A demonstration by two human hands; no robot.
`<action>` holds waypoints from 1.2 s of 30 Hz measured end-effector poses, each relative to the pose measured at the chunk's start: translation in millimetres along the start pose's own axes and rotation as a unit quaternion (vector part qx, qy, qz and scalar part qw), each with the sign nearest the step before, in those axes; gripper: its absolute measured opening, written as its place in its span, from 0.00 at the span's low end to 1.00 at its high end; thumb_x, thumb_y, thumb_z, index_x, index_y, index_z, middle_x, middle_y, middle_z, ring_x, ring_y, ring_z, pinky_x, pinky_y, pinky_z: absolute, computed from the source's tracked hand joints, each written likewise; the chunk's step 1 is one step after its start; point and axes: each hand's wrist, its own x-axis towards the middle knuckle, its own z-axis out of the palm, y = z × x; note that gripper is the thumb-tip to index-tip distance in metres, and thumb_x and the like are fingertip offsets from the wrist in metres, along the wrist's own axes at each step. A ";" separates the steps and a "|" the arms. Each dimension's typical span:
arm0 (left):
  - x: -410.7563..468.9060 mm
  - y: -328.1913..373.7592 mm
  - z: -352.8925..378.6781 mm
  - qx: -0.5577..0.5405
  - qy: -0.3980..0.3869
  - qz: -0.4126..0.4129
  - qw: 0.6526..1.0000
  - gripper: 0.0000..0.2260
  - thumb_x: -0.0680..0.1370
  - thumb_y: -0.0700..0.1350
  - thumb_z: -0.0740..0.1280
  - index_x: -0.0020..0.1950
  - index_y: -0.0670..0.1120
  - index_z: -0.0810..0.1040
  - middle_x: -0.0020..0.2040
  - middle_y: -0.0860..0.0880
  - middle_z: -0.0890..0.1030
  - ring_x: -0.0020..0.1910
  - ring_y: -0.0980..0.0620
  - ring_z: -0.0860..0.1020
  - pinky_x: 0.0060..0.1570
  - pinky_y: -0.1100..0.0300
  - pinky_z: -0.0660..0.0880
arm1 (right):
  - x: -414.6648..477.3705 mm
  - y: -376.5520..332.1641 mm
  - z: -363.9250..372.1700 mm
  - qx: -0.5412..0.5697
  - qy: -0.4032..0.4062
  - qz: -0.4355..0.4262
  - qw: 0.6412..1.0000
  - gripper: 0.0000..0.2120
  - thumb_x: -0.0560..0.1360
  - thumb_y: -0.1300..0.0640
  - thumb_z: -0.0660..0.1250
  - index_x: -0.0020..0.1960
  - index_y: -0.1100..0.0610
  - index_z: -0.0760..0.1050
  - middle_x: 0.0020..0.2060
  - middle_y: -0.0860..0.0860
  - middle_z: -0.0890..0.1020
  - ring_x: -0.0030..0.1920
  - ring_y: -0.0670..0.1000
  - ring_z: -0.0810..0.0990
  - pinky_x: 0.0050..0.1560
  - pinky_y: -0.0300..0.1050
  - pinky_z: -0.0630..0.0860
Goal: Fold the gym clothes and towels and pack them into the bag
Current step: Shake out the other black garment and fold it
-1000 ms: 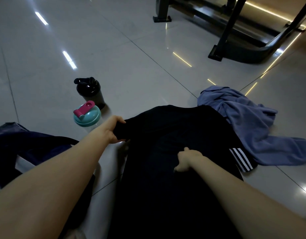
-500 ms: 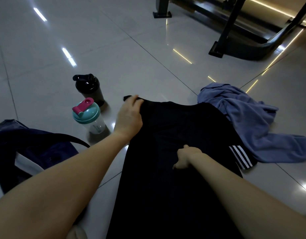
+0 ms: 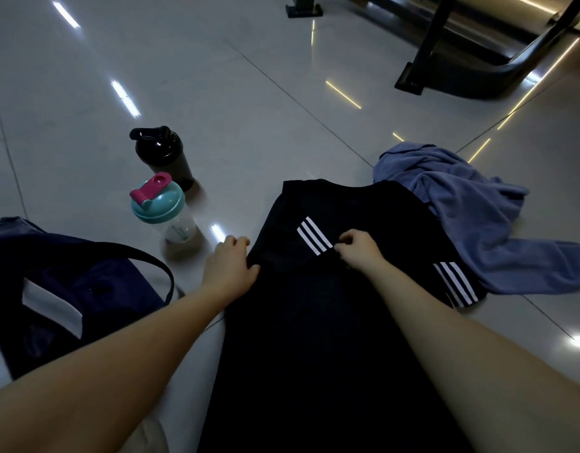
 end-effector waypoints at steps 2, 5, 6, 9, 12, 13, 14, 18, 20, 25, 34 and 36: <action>-0.5 -10.7 3.5 -0.062 -0.037 -0.051 0.996 0.29 0.75 0.57 0.73 0.72 0.47 0.71 0.64 0.46 0.74 0.61 0.46 0.77 0.57 0.48 0.77 | 13.6 -7.7 9.7 0.038 -0.011 0.015 0.999 0.23 0.76 0.53 0.70 0.69 0.58 0.72 0.57 0.59 0.81 0.56 0.59 0.82 0.58 0.58 0.80; 4.3 -5.0 10.2 -0.105 -0.033 -0.033 0.993 0.29 0.74 0.56 0.74 0.71 0.48 0.73 0.63 0.48 0.76 0.62 0.48 0.77 0.58 0.50 0.77 | 23.9 -16.5 19.8 0.028 -0.008 0.027 0.999 0.24 0.76 0.53 0.70 0.69 0.59 0.68 0.57 0.59 0.79 0.54 0.59 0.81 0.54 0.55 0.81; 6.7 -0.5 12.6 -0.099 -0.031 -0.018 0.994 0.29 0.73 0.55 0.74 0.71 0.49 0.73 0.63 0.48 0.76 0.63 0.47 0.76 0.59 0.50 0.76 | 25.1 -19.2 21.2 0.017 -0.004 0.026 1.000 0.23 0.77 0.54 0.70 0.68 0.59 0.68 0.55 0.57 0.78 0.53 0.59 0.81 0.53 0.54 0.81; 15.7 12.0 19.3 0.002 -0.057 0.031 0.998 0.32 0.73 0.54 0.74 0.75 0.51 0.69 0.64 0.47 0.74 0.63 0.45 0.74 0.63 0.49 0.73 | 33.5 -19.5 25.1 -0.027 0.000 0.027 0.999 0.16 0.75 0.55 0.72 0.57 0.60 0.71 0.50 0.55 0.77 0.48 0.55 0.79 0.48 0.50 0.79; 20.4 14.8 22.7 0.078 -0.027 0.064 0.995 0.23 0.74 0.48 0.70 0.69 0.51 0.73 0.59 0.46 0.74 0.58 0.44 0.73 0.58 0.52 0.70 | 43.3 -17.0 28.2 -0.063 -0.014 0.029 0.998 0.10 0.73 0.58 0.74 0.49 0.62 0.79 0.44 0.55 0.82 0.45 0.55 0.82 0.44 0.46 0.78; 20.8 13.5 22.6 0.074 0.004 0.073 0.995 0.18 0.74 0.46 0.68 0.64 0.50 0.77 0.55 0.47 0.74 0.55 0.45 0.74 0.53 0.53 0.69 | 45.1 -17.1 28.1 -0.055 -0.015 0.031 0.998 0.07 0.72 0.59 0.74 0.46 0.62 0.79 0.42 0.55 0.82 0.43 0.55 0.82 0.42 0.44 0.78; 21.1 11.2 22.3 0.065 0.030 0.082 0.994 0.12 0.75 0.45 0.68 0.58 0.49 0.79 0.52 0.48 0.74 0.51 0.46 0.73 0.49 0.55 0.67 | 45.7 -18.8 27.1 -0.028 -0.017 0.031 0.999 0.05 0.72 0.61 0.73 0.43 0.61 0.78 0.38 0.55 0.81 0.39 0.53 0.81 0.38 0.42 0.76; 18.3 7.5 18.1 0.011 0.097 0.130 0.987 0.03 0.74 0.43 0.68 0.47 0.45 0.79 0.45 0.48 0.74 0.43 0.48 0.71 0.44 0.55 0.67 | 42.5 -41.3 9.7 0.239 -0.034 0.032 0.970 0.08 0.73 0.67 0.65 0.36 0.60 0.72 0.27 0.53 0.74 0.23 0.47 0.73 0.25 0.36 0.68; 13.1 15.6 16.1 -0.009 0.106 0.160 0.981 0.04 0.73 0.42 0.68 0.47 0.44 0.77 0.44 0.48 0.74 0.41 0.47 0.71 0.39 0.53 0.69 | 45.8 -54.9 -0.9 0.317 -0.026 0.016 0.948 0.05 0.74 0.66 0.65 0.40 0.59 0.76 0.34 0.56 0.79 0.31 0.52 0.77 0.30 0.41 0.72; 3.2 45.4 19.4 -0.032 0.029 0.217 0.975 0.06 0.78 0.45 0.67 0.52 0.46 0.75 0.47 0.49 0.75 0.41 0.46 0.76 0.36 0.54 0.70 | 52.3 -66.3 -16.3 0.296 -0.007 -0.017 0.955 0.09 0.76 0.70 0.62 0.45 0.57 0.76 0.39 0.57 0.79 0.32 0.54 0.79 0.29 0.44 0.75; -4.3 21.9 28.3 0.030 -0.106 -0.011 0.994 0.28 0.68 0.74 0.68 0.53 0.53 0.72 0.47 0.54 0.80 0.45 0.50 0.80 0.43 0.54 0.76 | 50.2 -9.0 -7.2 0.248 0.029 0.125 0.960 0.20 0.71 0.62 0.75 0.59 0.64 0.73 0.53 0.60 0.79 0.47 0.59 0.82 0.33 0.48 0.77; -10.5 21.1 30.6 0.029 -0.126 -0.008 0.992 0.31 0.66 0.77 0.67 0.53 0.53 0.74 0.46 0.54 0.81 0.45 0.50 0.80 0.43 0.55 0.75 | 46.9 -2.3 -0.1 0.288 0.023 0.138 0.947 0.23 0.69 0.62 0.77 0.61 0.64 0.74 0.54 0.59 0.81 0.48 0.57 0.82 0.34 0.47 0.75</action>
